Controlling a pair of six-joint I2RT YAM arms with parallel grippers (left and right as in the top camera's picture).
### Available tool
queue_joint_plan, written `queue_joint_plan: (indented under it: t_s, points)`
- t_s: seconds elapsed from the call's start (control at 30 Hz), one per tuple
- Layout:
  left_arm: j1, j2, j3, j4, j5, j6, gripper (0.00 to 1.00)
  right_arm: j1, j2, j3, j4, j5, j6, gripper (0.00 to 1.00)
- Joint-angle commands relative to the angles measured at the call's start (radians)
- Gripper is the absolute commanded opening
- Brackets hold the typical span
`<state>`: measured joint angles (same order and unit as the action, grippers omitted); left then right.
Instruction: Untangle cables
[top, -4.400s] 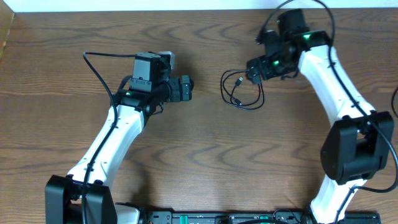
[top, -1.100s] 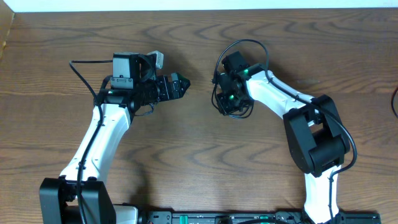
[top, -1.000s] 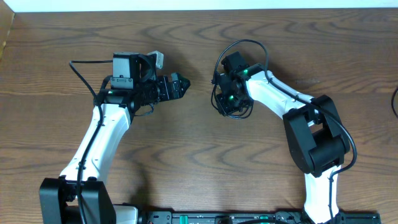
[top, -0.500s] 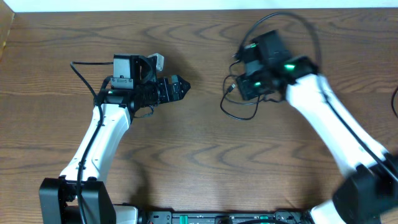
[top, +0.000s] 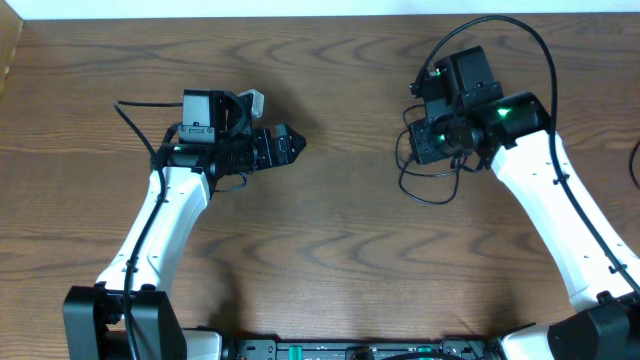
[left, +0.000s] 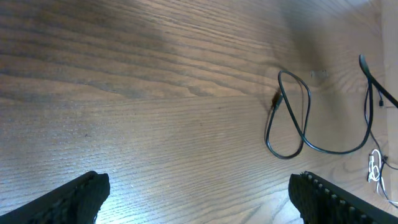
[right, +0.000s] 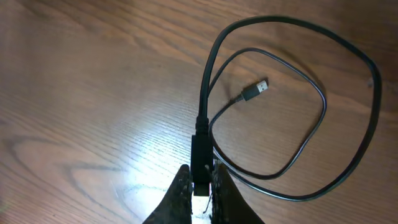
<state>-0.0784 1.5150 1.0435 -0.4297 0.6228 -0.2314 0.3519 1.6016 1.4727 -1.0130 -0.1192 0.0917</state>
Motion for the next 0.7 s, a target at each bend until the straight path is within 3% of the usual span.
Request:
queue_joint_plan:
  t_s: [0.0, 0.53, 0.63, 0.67]
  points:
    - [0.003, -0.007, 0.002, -0.003, 0.006, 0.020, 0.98, 0.002, -0.001, 0.003, -0.011, 0.048, 0.033, 0.04]
    - [0.003, -0.007, 0.002, -0.005, 0.006, 0.019, 0.98, 0.124, 0.011, 0.002, -0.204, 0.023, 0.035, 0.07]
    - [0.003, -0.007, 0.002, -0.009, 0.006, 0.019, 0.98, 0.140, 0.011, 0.002, -0.211, 0.063, 0.083, 0.68]
    - [0.003, -0.007, 0.002, -0.010, 0.006, 0.019, 0.98, 0.140, 0.011, 0.002, -0.206, 0.100, 0.110, 0.75]
